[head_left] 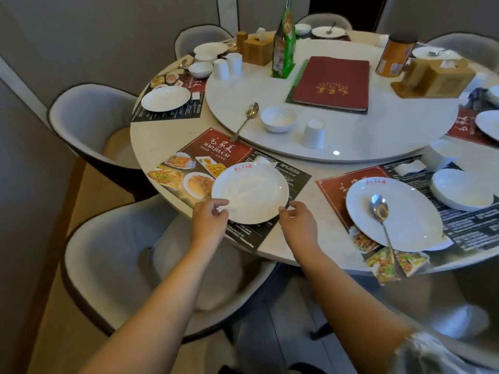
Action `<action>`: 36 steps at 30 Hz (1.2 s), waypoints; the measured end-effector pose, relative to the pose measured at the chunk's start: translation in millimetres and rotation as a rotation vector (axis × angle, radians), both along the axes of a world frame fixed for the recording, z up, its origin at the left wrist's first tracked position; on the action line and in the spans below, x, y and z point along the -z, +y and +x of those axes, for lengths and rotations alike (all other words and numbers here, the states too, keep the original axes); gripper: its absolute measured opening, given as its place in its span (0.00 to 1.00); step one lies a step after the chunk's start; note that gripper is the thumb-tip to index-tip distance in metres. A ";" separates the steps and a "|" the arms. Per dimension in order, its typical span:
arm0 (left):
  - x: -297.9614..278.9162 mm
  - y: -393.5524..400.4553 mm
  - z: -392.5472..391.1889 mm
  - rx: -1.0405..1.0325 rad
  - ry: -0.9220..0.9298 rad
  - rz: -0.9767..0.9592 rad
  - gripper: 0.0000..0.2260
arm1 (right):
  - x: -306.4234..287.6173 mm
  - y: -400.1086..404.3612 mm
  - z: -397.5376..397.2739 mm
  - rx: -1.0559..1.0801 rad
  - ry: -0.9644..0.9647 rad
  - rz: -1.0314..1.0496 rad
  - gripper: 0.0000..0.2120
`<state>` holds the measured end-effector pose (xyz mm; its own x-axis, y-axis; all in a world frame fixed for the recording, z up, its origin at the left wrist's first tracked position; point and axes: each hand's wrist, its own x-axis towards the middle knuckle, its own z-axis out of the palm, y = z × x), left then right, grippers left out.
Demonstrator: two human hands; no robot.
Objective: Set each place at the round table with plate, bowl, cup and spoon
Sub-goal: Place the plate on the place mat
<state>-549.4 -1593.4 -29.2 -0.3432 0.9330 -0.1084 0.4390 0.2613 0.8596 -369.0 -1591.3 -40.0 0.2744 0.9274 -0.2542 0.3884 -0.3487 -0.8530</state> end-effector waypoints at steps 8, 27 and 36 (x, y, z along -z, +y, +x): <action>19.9 50.3 -26.8 -0.070 -0.051 -0.140 0.22 | 16.0 46.1 -21.9 0.066 -0.136 -0.037 0.19; 22.1 186.7 -122.2 0.029 0.076 -0.215 0.23 | 1.6 126.0 -88.9 -0.072 0.128 -0.327 0.03; 25.4 218.8 -156.9 0.131 0.132 -0.201 0.24 | 8.2 129.3 -132.6 0.011 0.166 -0.367 0.07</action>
<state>-706.3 -1374.6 -54.6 -0.2443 0.9348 -0.2578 0.5854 0.3541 0.7293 -501.6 -1462.0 -48.2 0.2113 0.7640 -0.6096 0.2502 -0.6452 -0.7219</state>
